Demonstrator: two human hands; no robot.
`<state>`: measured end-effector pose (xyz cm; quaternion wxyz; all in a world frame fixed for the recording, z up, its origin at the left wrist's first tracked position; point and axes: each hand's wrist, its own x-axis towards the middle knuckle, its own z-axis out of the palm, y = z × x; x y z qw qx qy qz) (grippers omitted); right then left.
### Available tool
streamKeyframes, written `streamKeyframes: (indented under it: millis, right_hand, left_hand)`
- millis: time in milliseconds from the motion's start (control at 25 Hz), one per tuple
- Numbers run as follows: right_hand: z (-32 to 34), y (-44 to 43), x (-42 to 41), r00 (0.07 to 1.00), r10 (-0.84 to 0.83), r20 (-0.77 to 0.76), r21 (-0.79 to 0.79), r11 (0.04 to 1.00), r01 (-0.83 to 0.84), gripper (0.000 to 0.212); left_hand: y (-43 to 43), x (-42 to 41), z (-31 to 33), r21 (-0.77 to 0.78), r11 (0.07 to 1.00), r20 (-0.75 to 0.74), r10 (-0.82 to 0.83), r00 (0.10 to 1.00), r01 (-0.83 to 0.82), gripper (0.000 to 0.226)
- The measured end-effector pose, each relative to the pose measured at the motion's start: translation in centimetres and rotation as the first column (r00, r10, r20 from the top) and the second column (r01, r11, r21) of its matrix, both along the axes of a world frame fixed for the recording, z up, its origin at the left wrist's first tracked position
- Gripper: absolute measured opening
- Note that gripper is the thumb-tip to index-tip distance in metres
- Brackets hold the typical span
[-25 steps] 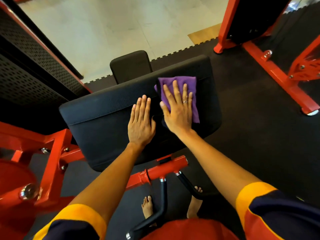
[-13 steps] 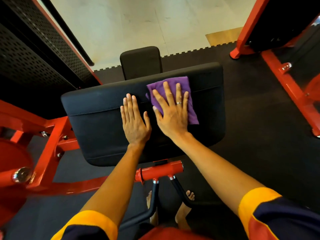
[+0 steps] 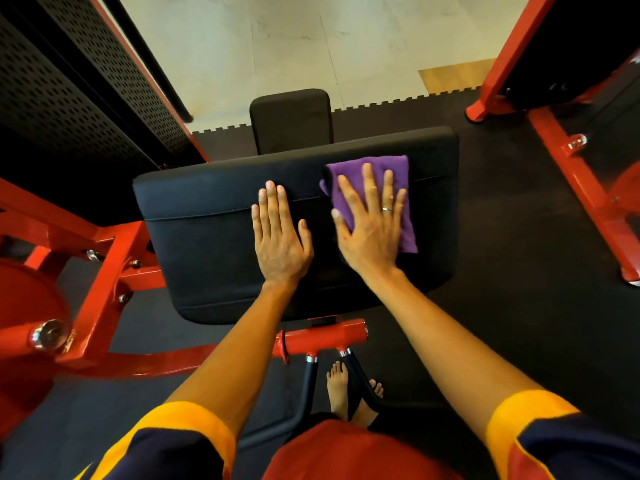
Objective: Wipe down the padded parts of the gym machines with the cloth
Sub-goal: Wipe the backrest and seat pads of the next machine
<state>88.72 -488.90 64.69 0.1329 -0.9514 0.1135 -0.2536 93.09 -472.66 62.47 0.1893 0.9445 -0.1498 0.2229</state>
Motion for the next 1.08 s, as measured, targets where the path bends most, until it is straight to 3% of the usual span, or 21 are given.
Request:
streamKeyframes:
  millis: [160, 240, 320, 400, 520, 600, 680, 760, 840, 920, 1000, 1080]
  right_hand:
    - [0.3, 1.8, 1.7, 0.959, 0.283, -0.019, -0.153, 0.947, -0.282, 0.059]
    - [0.9, -0.4, 2.0, 0.947, 0.319, -0.044, -0.214, 0.923, -0.321, 0.062]
    - [1.6, -2.3, 1.9, 0.976, 0.216, -0.033, -0.180, 0.959, -0.219, 0.063]
    - [1.6, -3.8, 1.2, 1.000, -0.002, 0.001, -0.050, 0.999, 0.002, 0.062]
    - [-0.3, -4.4, -1.9, 0.971, -0.238, 0.008, 0.133, 0.963, 0.235, 0.060]
    - [-2.0, -2.7, -4.0, 0.979, -0.203, -0.008, 0.138, 0.970, 0.202, 0.061]
    - [-2.8, -1.0, -4.6, 0.998, -0.063, -0.023, 0.050, 0.997, 0.064, 0.064]
    - [-1.9, -1.7, -3.1, 0.997, 0.077, -0.011, -0.030, 0.997, -0.078, 0.066]
    - [-0.2, -4.2, -0.7, 0.994, 0.111, -0.013, -0.087, 0.990, -0.111, 0.064]
    - [1.3, -7.2, 0.9, 1.000, -0.022, -0.009, -0.039, 0.999, 0.021, 0.061]
    - [1.7, -9.0, 1.2, 0.975, -0.223, -0.001, 0.141, 0.965, 0.220, 0.061]
    - [0.6, -8.4, -0.2, 0.949, -0.316, 0.010, 0.254, 0.918, 0.303, 0.062]
  left_hand:
    - [0.0, 0.1, -0.2, -0.037, 0.999, 0.018, -0.024, 1.000, 0.025, 0.064]
    - [0.0, 0.3, 0.0, -0.091, 0.995, 0.008, -0.035, 0.999, 0.036, 0.064]
    - [-0.1, 0.2, 0.5, -0.117, 0.992, 0.015, -0.046, 0.999, 0.047, 0.060]
    - [-0.5, 0.8, 1.3, -0.104, 0.987, 0.029, -0.124, 0.992, 0.126, 0.055]
    - [-2.3, 2.1, 2.9, -0.080, 0.965, 0.062, -0.243, 0.968, 0.248, 0.051]
    - [-3.6, 2.9, 3.5, -0.097, 0.957, 0.036, -0.270, 0.962, 0.272, 0.053]
    - [-4.2, 3.3, 3.3, -0.065, 0.960, 0.015, -0.272, 0.962, 0.272, 0.056]
    - [-4.2, 3.4, 2.8, -0.001, 0.964, 0.022, -0.266, 0.964, 0.266, 0.058]
    - [-4.4, 3.4, 2.8, 0.048, 0.965, 0.026, -0.261, 0.965, 0.259, 0.060]
    - [-4.8, 3.3, 3.1, 0.064, 0.965, 0.012, -0.254, 0.967, 0.253, 0.063]
    - [-5.2, 3.2, 3.5, 0.082, 0.965, 0.005, -0.249, 0.968, 0.248, 0.064]
    - [-5.8, 3.5, 3.9, 0.082, 0.963, 0.012, -0.260, 0.966, 0.258, 0.062]
